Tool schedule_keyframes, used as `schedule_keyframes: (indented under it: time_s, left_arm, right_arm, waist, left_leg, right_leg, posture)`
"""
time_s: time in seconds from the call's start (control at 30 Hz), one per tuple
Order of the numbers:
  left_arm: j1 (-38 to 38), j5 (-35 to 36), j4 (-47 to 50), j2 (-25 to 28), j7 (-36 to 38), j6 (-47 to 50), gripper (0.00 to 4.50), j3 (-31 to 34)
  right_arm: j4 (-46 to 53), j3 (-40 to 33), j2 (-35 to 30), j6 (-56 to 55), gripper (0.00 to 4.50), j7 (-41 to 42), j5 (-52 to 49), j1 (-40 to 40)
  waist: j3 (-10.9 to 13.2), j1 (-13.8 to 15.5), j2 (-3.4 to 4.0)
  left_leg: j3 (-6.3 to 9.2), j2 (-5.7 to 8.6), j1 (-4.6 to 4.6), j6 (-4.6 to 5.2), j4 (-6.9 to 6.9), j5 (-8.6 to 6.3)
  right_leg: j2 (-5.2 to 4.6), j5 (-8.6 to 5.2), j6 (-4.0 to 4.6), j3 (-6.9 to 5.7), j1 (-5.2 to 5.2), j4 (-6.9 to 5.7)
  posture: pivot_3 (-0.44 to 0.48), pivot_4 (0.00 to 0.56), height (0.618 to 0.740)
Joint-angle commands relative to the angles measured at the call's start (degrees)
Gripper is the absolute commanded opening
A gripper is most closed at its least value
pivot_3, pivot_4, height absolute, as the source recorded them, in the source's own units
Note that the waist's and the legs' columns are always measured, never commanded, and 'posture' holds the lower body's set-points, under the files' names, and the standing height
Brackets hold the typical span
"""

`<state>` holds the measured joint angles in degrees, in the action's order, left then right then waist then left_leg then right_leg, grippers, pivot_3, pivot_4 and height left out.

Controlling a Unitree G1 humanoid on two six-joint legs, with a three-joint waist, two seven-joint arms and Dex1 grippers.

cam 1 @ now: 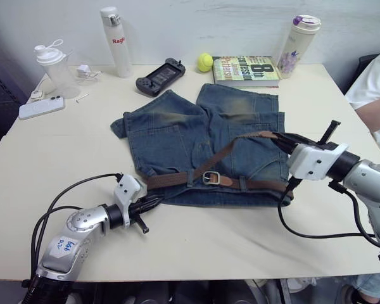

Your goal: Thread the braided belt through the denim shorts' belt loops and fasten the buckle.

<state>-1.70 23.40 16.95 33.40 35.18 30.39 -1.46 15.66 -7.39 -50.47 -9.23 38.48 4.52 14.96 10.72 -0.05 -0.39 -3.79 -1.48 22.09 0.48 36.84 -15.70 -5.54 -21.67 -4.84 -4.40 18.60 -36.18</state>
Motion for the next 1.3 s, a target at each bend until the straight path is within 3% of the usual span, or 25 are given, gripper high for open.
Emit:
schedule_keyframes:
  time_s: [0.03,0.13,0.33,0.37,0.5,0.6,0.73,0.8,1.3]
  left_arm:
    - [2.1,-2.3,-2.6,0.0,-1.3,1.9,0.04,-0.5]
    - [2.3,-0.4,-0.6,-0.8,-1.1,1.5,0.04,1.1]
    - [3.8,11.8,12.3,0.1,1.6,6.6,1.95,8.7]
    - [3.7,15.3,14.6,0.7,1.4,8.8,2.57,11.0]
    - [1.5,25.9,20.0,2.4,-0.2,14.5,2.57,16.5]
    - [-4.8,19.7,19.4,1.6,-5.0,10.9,2.57,14.8]
    - [-10.5,3.8,17.2,2.2,-7.5,0.9,2.57,5.9]
    - [-11.3,-0.5,16.1,1.5,-8.0,-2.7,2.57,3.2]
    - [-13.8,-10.7,10.7,-3.9,-11.3,-10.5,2.57,-1.8]
  right_arm:
    - [5.4,0.3,1.9,2.2,0.00,1.3,-4.7,0.8]
    - [8.3,3.6,3.7,4.3,0.00,2.4,-5.2,0.7]
    - [9.3,8.9,4.7,6.0,0.00,4.4,-3.1,2.4]
    - [9.1,9.6,4.7,6.2,0.00,4.7,-2.6,3.1]
    - [7.6,12.4,4.8,4.4,0.00,5.0,0.8,6.2]
    - [6.5,14.2,5.1,2.7,0.00,4.8,3.7,8.3]
    - [4.9,16.7,5.7,-0.3,0.00,3.5,8.7,11.6]
    - [4.2,17.8,6.3,-1.7,0.00,3.1,10.8,13.3]
    - [4.4,20.4,9.6,-5.6,0.00,1.3,16.3,16.5]
  waist:
    - [0.0,0.0,0.00]
    - [0.0,-0.1,0.02]
    - [0.0,-0.2,-0.01]
    - [0.1,-0.2,-0.01]
    - [0.1,-0.2,0.02]
    - [0.1,0.0,0.02]
    - [0.1,0.0,-0.02]
    - [0.1,-0.1,-0.02]
    - [0.2,0.0,-0.12]
  left_leg:
    - [0.00,0.00,0.00,0.00,-0.01,0.00]
    - [0.00,-0.01,0.00,0.00,-0.04,0.00]
    - [0.01,-0.03,0.15,-0.02,-0.05,-0.02]
    - [0.02,-0.03,0.18,-0.02,-0.06,-0.02]
    - [0.04,-0.04,0.21,-0.03,-0.06,-0.02]
    - [0.06,-0.01,0.20,-0.04,-0.02,-0.01]
    - [0.02,0.04,0.21,-0.02,0.03,-0.02]
    - [-0.02,0.05,0.22,-0.02,0.01,-0.02]
    - [-0.07,-0.06,0.31,-0.08,0.03,0.01]
  right_leg:
    - [0.00,0.00,0.00,0.00,-0.01,0.01]
    - [0.00,0.00,0.00,0.00,0.01,0.01]
    - [0.01,0.00,0.00,0.00,0.12,0.07]
    - [0.01,0.00,0.00,0.00,0.14,0.08]
    - [0.02,0.00,0.00,-0.01,0.17,0.12]
    - [0.02,0.00,0.00,-0.05,0.12,0.12]
    - [0.06,0.02,-0.02,-0.04,0.08,0.17]
    - [0.06,0.02,-0.03,-0.04,0.09,0.20]
    - [0.15,0.01,-0.02,-0.01,0.25,0.12]
  posture:
    - [0.000,0.150,0.740]
    - [0.000,0.150,0.740]
    - [0.000,0.150,0.740]
    - [0.000,0.150,0.740]
    - [0.000,0.150,0.740]
    - [0.000,0.150,0.740]
    - [0.000,0.150,0.740]
    - [0.000,0.150,0.740]
    - [0.000,0.150,0.740]
